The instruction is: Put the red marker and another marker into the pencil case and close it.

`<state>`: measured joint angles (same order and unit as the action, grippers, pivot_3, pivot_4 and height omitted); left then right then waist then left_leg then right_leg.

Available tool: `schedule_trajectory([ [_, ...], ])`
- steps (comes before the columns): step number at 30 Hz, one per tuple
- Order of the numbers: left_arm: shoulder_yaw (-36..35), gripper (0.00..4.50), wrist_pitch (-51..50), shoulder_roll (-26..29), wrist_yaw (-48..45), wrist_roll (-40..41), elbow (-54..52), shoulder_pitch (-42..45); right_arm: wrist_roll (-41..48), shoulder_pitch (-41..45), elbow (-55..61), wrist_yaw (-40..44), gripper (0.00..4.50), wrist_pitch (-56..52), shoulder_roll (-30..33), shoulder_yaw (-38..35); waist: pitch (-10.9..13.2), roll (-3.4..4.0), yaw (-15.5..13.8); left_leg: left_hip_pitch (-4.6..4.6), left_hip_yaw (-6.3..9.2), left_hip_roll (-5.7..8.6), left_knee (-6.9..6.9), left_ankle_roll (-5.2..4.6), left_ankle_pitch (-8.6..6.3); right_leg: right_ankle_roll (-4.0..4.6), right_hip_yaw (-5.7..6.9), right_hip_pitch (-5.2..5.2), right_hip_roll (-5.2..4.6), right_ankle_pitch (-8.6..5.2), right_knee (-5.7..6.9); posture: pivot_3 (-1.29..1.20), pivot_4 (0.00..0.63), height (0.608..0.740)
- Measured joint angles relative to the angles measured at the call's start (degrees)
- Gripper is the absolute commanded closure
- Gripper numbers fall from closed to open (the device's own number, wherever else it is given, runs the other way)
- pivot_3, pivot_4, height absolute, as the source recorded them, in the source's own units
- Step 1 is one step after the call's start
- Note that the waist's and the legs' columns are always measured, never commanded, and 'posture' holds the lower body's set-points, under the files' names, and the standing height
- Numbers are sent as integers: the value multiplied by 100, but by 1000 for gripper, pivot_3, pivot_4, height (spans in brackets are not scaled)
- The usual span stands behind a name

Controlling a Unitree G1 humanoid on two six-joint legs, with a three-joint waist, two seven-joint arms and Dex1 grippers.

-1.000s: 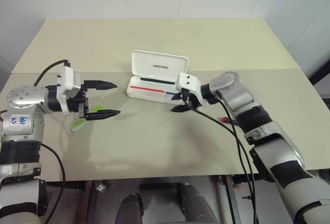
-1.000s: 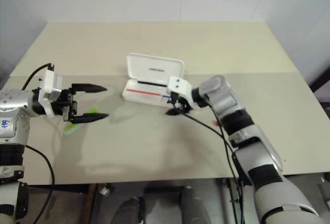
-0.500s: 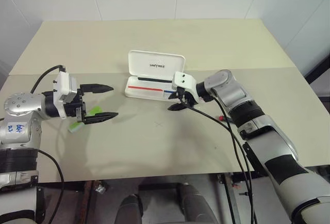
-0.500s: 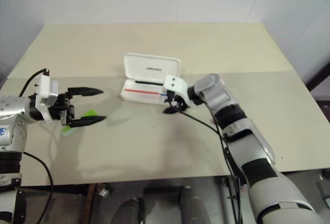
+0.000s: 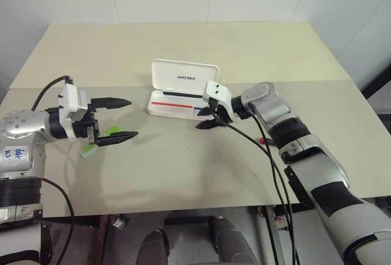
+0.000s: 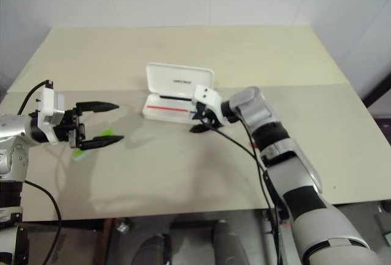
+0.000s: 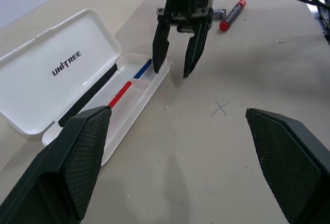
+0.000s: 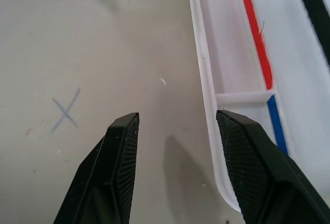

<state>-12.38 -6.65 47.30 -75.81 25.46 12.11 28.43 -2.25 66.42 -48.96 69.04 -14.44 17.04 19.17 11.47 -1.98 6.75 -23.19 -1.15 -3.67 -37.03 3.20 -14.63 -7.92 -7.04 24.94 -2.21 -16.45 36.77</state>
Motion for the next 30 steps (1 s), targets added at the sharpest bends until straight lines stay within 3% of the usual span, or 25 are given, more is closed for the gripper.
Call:
schedule_trajectory([
  [12,0,0,-97,3,1,3,-50,0,-223,130,-576,-201,1992,327,-135,-6,0,0,48,-1,1,0,3,0,0,0,0,1,0,0,-2,0,150,740],
  [15,0,0,-101,3,3,3,-52,24,-368,197,-667,-268,2624,533,-142,11,0,0,88,-1,2,0,3,0,0,0,1,0,0,0,-1,0,150,740],
  [20,10,0,-102,2,9,3,-51,107,-550,239,-771,-370,4411,860,-156,24,0,0,118,-1,4,0,5,0,0,0,1,0,0,0,-2,0,150,740],
  [30,127,0,-101,-50,28,3,-50,247,-714,277,-881,-362,4489,1237,-172,44,0,0,122,-1,5,0,3,0,0,0,2,-1,0,0,-1,0,150,740],
])
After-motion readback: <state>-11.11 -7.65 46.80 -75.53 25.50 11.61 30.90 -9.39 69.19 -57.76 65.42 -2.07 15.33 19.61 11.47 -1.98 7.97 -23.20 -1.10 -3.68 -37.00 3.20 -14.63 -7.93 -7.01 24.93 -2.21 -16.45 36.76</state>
